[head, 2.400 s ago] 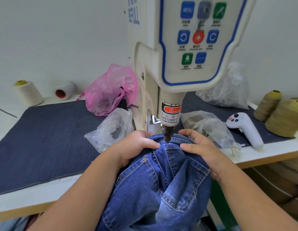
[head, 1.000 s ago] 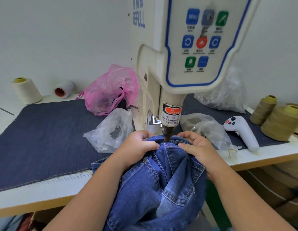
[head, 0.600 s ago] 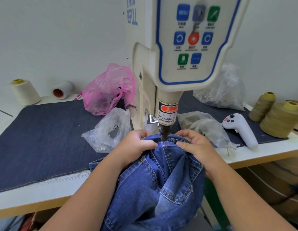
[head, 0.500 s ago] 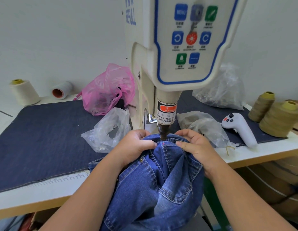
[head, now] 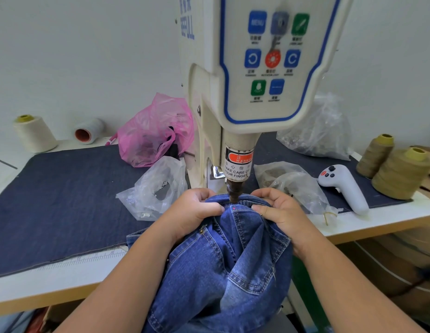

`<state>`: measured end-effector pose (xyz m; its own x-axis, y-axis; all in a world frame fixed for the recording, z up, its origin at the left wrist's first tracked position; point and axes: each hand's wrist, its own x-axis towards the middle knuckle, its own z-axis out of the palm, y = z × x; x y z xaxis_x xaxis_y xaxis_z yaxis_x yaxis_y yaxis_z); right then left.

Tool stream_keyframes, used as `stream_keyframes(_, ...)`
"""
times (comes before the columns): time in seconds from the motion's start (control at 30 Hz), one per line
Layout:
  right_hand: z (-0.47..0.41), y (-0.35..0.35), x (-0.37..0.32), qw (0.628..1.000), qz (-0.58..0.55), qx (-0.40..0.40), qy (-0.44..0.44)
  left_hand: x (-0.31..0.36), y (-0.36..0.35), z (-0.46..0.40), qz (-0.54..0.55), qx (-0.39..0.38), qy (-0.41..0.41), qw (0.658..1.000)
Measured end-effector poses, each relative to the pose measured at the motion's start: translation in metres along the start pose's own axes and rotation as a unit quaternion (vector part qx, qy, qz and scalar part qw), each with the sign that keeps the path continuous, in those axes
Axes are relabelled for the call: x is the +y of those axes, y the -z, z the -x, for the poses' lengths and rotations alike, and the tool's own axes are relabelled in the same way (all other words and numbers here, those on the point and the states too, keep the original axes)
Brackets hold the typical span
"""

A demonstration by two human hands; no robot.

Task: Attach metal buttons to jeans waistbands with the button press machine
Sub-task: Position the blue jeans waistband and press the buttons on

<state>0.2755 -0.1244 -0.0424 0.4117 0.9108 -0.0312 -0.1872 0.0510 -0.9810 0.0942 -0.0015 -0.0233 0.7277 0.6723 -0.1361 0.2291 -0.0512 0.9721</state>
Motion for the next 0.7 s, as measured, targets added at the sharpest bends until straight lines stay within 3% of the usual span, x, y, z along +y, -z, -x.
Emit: stream_keyframes(0.7, 0.0008, 0.0002, 0.0, 1.0, -0.002, 0.002, -0.003, 0.0046, 0.0012, 0.0024, -0.008, -0.004, 0.026, 1.0)
